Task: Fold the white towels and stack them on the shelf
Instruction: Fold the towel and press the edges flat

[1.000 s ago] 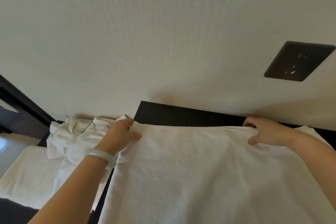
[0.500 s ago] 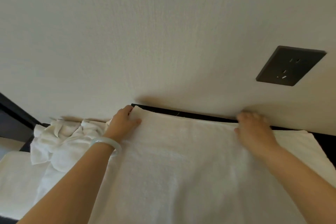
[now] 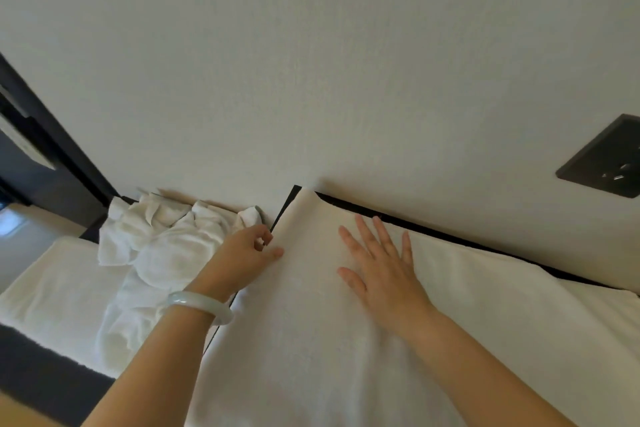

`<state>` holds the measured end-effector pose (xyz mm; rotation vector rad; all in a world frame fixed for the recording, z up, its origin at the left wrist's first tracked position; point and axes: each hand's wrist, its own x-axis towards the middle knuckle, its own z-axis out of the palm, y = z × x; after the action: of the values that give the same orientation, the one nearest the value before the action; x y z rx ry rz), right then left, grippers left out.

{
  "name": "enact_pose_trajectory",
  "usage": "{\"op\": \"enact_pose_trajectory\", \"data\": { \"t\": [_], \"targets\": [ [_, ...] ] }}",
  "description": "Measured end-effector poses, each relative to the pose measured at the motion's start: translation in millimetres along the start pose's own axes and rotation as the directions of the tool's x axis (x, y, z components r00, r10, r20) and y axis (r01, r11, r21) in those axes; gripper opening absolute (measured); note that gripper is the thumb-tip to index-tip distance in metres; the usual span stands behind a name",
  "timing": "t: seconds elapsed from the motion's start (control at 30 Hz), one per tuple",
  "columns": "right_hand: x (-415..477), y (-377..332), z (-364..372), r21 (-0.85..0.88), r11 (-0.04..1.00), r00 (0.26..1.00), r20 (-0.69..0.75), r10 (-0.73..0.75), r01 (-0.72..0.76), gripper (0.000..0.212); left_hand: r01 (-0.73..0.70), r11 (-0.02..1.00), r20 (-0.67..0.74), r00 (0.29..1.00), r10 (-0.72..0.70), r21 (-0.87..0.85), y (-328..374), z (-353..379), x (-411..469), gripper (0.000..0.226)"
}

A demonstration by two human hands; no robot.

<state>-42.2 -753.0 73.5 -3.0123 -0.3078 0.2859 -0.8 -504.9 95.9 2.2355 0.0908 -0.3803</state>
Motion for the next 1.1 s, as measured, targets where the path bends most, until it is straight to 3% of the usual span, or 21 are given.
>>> {"op": "enact_pose_trajectory", "data": {
  "t": [0.07, 0.13, 0.23, 0.3, 0.4, 0.6, 0.7, 0.83, 1.0, 1.1],
  "targets": [
    [10.8, -22.7, 4.0, 0.009, 1.0, 0.996, 0.083, 0.014, -0.014, 0.065, 0.038, 0.994, 0.015, 0.999, -0.039, 0.102, -9.2, -3.9, -22.3, 0.02],
    [23.8, -35.9, 2.7, 0.017, 0.997, 0.995, 0.059, 0.077, -0.078, 0.061, 0.073, 0.985, 0.009, 0.997, -0.076, 0.155, -22.8, -5.5, -46.0, 0.019],
    [53.5, -58.0, -5.2, 0.0, 0.999, 0.996, -0.084, -0.04, 0.04, 0.058, 0.116, 0.993, -0.045, 0.992, -0.114, 0.033, -35.9, -2.6, -74.4, 0.015],
    [76.5, -73.9, -2.6, 0.031, 0.992, 0.992, -0.043, -0.121, 0.123, 0.062, 0.118, 0.993, -0.089, 0.989, -0.12, -0.031, -37.7, 1.0, -82.3, 0.015],
    [95.6, -85.4, 15.8, 0.04, 0.996, 0.996, 0.052, -0.076, 0.074, 0.065, 0.13, 0.992, -0.101, 0.986, -0.129, -0.002, -38.4, 0.9, -86.1, 0.021],
    [98.6, -80.3, 31.0, -0.005, 0.998, 0.996, -0.052, -0.068, 0.068, 0.072, 0.227, 0.972, -0.052, 0.973, -0.224, 0.064, -57.8, -5.2, -120.4, 0.047],
    [98.6, -82.7, 31.6, -0.028, 0.998, 0.997, -0.061, -0.055, 0.053, 0.071, 0.32, 0.944, -0.145, 0.941, -0.306, 0.084, -63.2, 3.1, -147.7, 0.053],
    [97.0, -79.7, 30.8, -0.032, 0.997, 0.995, -0.077, -0.069, 0.066, 0.07, 0.29, 0.949, -0.27, 0.93, -0.25, 0.124, -67.3, 15.0, -170.2, 0.051],
    [97.2, -78.0, 29.2, -0.054, 0.993, 0.991, -0.078, -0.104, 0.1, 0.071, 0.293, 0.91, -0.258, 0.941, -0.221, 0.292, -89.7, 5.6, -175.0, 0.053],
    [97.6, -77.0, 28.8, -0.048, 0.995, 0.992, -0.083, -0.096, 0.092, 0.071, 0.312, 0.901, -0.25, 0.938, -0.242, 0.301, -87.2, 6.1, -170.1, 0.051]
  ]
}}
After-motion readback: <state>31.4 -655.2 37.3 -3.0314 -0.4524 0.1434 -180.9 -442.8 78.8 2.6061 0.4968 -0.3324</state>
